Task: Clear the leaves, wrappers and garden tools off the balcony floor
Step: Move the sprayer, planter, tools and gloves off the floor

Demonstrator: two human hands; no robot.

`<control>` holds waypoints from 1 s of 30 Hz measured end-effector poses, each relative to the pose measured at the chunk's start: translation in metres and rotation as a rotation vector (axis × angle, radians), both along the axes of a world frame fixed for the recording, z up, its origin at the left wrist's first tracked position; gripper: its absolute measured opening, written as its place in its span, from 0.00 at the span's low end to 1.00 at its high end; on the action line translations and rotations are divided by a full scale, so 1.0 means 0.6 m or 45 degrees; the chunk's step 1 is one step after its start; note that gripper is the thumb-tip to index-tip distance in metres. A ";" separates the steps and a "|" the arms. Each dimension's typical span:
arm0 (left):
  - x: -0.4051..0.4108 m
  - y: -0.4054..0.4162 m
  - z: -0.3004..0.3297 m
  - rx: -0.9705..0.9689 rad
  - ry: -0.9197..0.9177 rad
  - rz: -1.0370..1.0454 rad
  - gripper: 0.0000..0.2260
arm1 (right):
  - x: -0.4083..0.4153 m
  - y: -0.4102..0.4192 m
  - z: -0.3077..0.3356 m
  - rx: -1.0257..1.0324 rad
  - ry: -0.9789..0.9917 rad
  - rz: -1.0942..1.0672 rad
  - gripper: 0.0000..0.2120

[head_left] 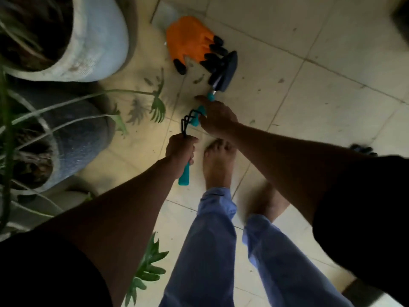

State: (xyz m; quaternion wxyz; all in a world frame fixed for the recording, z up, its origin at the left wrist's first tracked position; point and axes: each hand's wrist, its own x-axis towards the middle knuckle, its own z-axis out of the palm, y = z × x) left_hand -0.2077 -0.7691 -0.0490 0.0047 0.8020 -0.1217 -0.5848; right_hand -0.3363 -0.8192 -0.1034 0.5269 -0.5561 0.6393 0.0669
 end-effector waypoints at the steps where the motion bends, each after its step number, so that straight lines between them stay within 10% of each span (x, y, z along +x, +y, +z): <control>1: 0.008 0.002 -0.002 0.001 0.003 0.019 0.04 | 0.015 -0.008 -0.013 -0.013 0.003 0.072 0.27; 12: -0.011 0.003 0.046 -0.101 0.031 0.076 0.03 | -0.032 0.021 0.039 -0.048 0.155 -0.323 0.06; 18: -0.099 0.024 0.135 -0.016 0.135 0.062 0.12 | -0.140 0.099 0.159 0.259 0.195 -0.575 0.27; 30: -0.303 0.086 0.358 -0.136 0.238 -0.637 0.07 | -0.366 0.247 0.398 0.590 0.042 -0.973 0.24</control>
